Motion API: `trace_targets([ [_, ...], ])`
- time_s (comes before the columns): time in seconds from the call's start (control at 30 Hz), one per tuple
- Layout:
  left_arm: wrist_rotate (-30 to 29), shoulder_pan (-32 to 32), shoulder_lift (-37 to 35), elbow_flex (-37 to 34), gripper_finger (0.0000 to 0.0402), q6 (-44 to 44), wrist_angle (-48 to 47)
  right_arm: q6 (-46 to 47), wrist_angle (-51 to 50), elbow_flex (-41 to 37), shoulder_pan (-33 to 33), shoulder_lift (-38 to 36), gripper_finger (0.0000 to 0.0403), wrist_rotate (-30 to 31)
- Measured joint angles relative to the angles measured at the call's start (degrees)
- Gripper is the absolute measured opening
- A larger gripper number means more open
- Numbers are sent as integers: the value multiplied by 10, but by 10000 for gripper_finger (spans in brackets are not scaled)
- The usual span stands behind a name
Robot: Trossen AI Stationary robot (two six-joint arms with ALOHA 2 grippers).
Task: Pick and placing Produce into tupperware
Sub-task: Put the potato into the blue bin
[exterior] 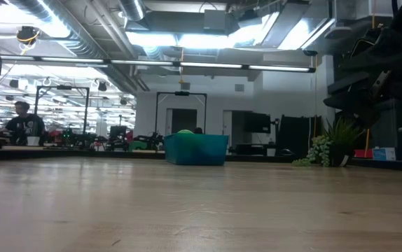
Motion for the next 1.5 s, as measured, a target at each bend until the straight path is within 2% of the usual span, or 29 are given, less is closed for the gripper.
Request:
trace_targets([
  [0.17, -3, 0, 2, 6, 231, 15, -3, 0, 0, 0, 0, 0, 299, 0],
  [0.57, -29, 2, 3, 9, 231, 119, -16, 0, 0, 0, 0, 0, 299, 0],
  [0.97, -44, 12, 3, 11, 231, 81, -9, 1, 0, 0, 0, 0, 299, 0],
  [1.17, -97, 39, 5, 43, 231, 70, 1, 0, 0, 0, 0, 0, 299, 0],
  [1.5, -91, 54, 5, 59, 231, 70, -53, 1, -1, 0, 8, 0, 299, 0],
])
